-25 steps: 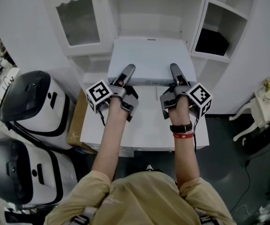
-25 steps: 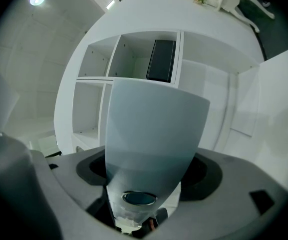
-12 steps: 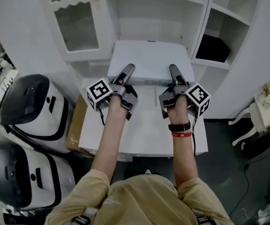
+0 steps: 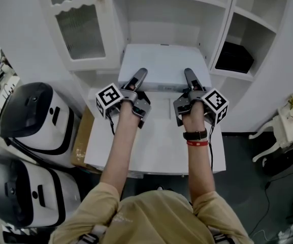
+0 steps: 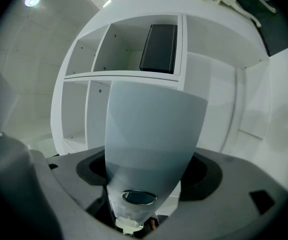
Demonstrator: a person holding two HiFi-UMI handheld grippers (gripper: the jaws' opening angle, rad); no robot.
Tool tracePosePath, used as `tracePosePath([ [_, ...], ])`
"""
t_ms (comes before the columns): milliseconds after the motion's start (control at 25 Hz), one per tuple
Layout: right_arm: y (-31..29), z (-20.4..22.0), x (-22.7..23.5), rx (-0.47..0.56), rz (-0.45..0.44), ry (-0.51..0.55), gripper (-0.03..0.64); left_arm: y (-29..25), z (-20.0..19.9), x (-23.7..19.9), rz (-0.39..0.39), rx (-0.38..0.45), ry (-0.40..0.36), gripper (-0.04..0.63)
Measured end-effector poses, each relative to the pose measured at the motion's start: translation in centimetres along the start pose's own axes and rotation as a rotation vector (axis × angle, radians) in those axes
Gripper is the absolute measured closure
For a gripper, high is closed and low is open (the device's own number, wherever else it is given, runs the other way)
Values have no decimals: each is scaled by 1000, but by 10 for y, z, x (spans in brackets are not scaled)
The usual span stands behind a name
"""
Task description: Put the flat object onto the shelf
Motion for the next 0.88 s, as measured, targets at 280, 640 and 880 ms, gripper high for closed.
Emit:
tracePosePath([
  [280, -20, -7, 6, -2, 5, -9, 250, -18, -9, -6, -1, 6, -7, 262],
  [640, -41, -17, 14, -13, 3, -7, 250, -37, -16, -13, -5, 13, -7, 261],
  [880, -53, -23, 20, -5, -10, 0, 250, -49, -21, -17, -17, 5, -16, 262],
])
Point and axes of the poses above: the fingertips, and each gripper's own axes: y backward along the fingers, x to its right, z out of its underside, the point moved 10 cm from there along y, backward along the fingers, and after that the axes turned 2 degrees about y, right-handed, at the moved point
